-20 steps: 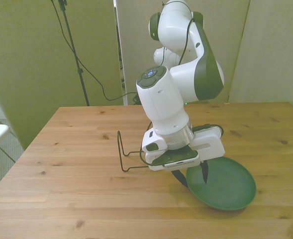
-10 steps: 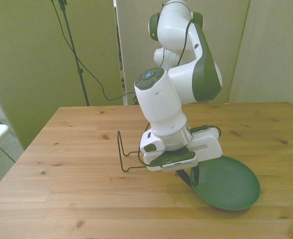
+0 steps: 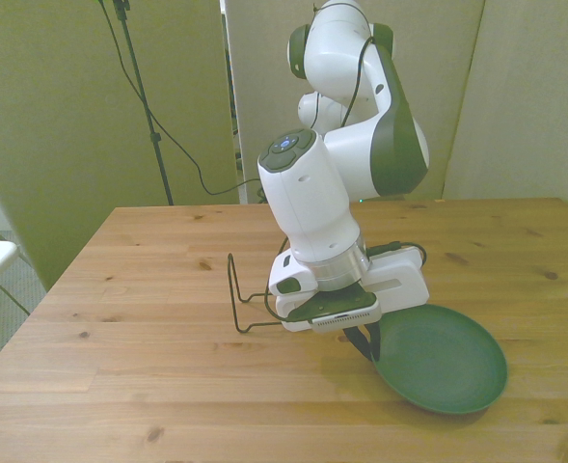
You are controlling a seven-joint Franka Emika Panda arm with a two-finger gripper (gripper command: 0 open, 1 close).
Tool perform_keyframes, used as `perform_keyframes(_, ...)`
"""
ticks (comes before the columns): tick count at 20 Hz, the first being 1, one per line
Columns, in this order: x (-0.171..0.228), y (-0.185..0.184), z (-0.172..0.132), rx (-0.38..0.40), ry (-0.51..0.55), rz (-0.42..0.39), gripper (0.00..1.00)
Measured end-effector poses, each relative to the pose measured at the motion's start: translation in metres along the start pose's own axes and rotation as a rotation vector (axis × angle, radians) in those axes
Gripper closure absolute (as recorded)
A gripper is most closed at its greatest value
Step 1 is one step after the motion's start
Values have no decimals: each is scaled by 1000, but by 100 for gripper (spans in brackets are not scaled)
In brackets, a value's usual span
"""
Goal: Load the plate
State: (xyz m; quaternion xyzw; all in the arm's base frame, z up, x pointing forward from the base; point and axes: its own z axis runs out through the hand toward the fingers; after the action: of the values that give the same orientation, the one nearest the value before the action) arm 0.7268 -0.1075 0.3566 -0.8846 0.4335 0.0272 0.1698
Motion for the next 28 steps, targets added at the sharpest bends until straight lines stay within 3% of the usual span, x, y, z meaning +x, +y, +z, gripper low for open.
perform_keyframes(5,-12,-6,-37,13,7,27,100)
perform_keyframes(9,-30,-8,-87,20,8,44,100)
perform_keyframes(13,-44,-9,-141,11,47,112,100)
perform_keyframes(19,-53,-14,-198,-156,262,77,100)
perform_keyframes(28,-57,-10,-216,-434,506,-32,100)
